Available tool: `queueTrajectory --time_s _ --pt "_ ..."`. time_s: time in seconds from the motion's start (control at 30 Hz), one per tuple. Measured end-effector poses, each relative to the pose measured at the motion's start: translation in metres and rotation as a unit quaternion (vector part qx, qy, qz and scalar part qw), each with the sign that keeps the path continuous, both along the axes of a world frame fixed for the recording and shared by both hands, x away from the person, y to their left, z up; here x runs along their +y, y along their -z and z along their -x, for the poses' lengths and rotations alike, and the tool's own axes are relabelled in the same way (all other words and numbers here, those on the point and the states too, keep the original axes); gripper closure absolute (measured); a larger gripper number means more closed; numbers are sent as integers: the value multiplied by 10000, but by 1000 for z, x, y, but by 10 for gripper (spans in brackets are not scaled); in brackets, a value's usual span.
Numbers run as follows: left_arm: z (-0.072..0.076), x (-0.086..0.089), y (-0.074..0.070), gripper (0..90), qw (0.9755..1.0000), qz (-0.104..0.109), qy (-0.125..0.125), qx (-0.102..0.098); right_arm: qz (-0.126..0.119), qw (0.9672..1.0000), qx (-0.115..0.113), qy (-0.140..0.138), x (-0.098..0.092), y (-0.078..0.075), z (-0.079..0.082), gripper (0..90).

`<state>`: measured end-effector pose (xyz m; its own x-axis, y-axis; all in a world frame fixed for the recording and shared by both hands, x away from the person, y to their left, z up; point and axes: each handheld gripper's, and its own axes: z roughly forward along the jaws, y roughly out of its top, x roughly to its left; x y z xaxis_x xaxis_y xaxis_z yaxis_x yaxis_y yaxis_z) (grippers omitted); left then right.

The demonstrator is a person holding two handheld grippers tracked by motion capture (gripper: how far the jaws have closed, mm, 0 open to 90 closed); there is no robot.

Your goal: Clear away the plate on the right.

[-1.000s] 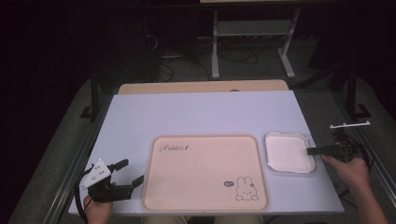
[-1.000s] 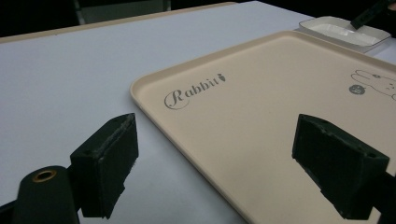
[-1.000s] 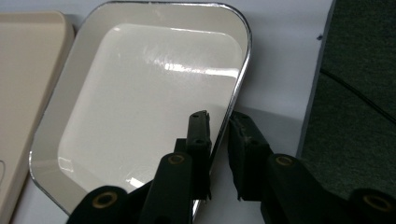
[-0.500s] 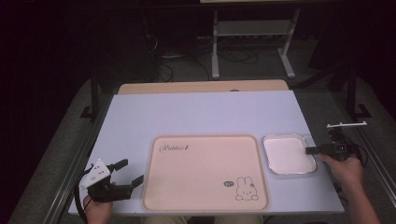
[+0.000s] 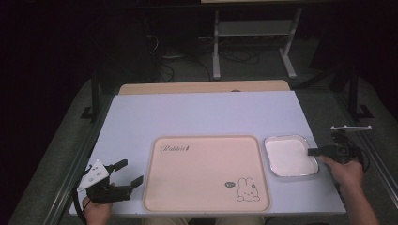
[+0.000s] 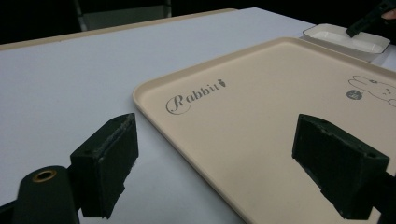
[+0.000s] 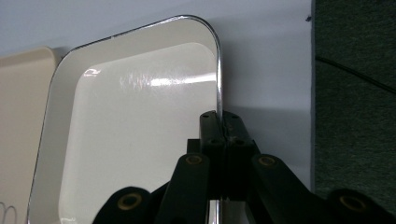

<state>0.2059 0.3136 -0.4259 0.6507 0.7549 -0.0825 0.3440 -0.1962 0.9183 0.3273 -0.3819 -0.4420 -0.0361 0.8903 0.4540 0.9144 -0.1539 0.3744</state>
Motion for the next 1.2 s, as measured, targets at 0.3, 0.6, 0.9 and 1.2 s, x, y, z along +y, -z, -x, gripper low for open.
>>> queueTrajectory --time_s 0.3,0.6,0.9,1.2 --pt "0 0 0 140 10000 15 -1 -13 -419 9988 -149 208 -3 -5 9 884" --pt "1 1 -1 140 10000 65 -17 -31 -818 9956 -334 308 3 -15 22 884" --pt "1 1 -1 139 10000 66 -17 -36 -1083 9924 -481 325 5 -25 34 884" --pt "1 0 -1 139 10000 60 -11 -34 -1306 9889 -653 263 9 -39 50 884"
